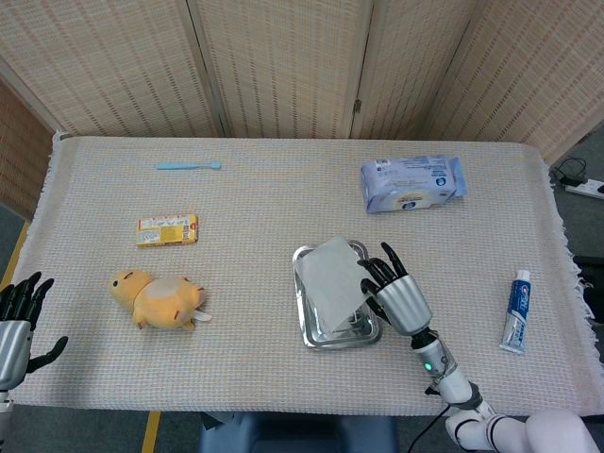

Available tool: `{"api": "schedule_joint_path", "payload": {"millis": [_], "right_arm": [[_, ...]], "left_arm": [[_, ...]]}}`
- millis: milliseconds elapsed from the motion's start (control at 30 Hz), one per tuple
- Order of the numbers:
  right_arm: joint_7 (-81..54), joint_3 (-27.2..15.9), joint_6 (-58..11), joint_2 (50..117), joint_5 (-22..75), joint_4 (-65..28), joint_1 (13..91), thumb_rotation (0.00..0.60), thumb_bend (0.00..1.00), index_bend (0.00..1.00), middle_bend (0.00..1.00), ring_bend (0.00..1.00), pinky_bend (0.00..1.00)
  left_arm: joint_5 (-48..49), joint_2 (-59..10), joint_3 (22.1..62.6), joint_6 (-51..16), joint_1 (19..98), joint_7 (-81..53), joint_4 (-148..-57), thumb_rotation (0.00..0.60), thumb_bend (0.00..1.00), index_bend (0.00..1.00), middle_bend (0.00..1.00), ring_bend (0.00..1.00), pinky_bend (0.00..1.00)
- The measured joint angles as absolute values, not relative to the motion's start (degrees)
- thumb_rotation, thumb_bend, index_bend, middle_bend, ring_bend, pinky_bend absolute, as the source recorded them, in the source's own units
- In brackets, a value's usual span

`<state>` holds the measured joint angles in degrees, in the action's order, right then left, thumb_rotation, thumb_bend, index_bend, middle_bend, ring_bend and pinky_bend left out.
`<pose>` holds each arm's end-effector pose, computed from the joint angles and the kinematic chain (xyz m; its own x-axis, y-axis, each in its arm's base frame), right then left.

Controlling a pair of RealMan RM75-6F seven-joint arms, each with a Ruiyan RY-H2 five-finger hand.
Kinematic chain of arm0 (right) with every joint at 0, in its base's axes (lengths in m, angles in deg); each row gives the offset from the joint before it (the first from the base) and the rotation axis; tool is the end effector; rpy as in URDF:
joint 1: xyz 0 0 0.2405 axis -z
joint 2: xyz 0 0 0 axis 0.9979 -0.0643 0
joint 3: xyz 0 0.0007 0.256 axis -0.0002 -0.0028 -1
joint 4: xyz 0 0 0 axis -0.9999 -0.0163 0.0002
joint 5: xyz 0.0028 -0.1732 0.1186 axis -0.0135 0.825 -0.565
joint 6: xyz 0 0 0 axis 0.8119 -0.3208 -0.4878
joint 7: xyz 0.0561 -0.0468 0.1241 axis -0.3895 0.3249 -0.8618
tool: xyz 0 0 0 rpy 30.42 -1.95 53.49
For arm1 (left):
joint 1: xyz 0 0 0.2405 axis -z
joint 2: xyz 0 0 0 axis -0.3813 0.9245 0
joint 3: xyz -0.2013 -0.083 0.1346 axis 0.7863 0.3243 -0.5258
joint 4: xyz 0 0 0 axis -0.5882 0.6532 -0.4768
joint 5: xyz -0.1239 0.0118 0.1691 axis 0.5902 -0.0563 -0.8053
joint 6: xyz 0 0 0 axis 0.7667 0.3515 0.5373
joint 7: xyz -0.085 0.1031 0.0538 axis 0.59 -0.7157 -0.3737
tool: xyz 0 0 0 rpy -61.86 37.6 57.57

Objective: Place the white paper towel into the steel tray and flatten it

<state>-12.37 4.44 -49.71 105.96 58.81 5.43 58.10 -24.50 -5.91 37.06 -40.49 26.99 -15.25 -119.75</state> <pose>-0.2136 -0.2779 -0.0254 0.3489 0.1938 0.9169 -0.7642 -0.5075 0.3980 -0.3172 0.1804 0.1671 0.4567 -0.0323 0.8890 0.8895 -0.0011 -0.4570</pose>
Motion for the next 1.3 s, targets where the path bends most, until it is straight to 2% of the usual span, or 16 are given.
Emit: {"api": "schedule_joint_path", "payload": {"millis": [367, 700, 1300], "right_arm": [[-8.22, 7.65, -47.42, 103.28, 59.35, 1.11, 62.31, 0.6, 0.54, 0.65, 0.28, 0.25, 0.0], [-5.56, 7.73, -44.4, 105.05, 59.04, 1.37, 63.36, 0.6, 0.54, 0.65, 0.28, 0.24, 0.0], [3.64, 6.7, -43.62, 107.17, 57.58, -5.28, 67.12, 0.6, 0.55, 0.65, 0.28, 0.23, 0.0]], "left_arm": [[-24.69, -5.91, 36.95, -40.58, 26.95, -15.37, -119.99, 0.6, 0.32, 0.02, 0.02, 0.0, 0.0], [-25.1, -5.51, 36.83, -40.97, 26.75, -14.3, -120.24, 0.6, 0.32, 0.02, 0.02, 0.0, 0.0], [-26.38, -4.95, 36.5, -41.87, 26.47, -13.2, -120.93, 0.6, 0.32, 0.02, 0.02, 0.0, 0.0]]}}
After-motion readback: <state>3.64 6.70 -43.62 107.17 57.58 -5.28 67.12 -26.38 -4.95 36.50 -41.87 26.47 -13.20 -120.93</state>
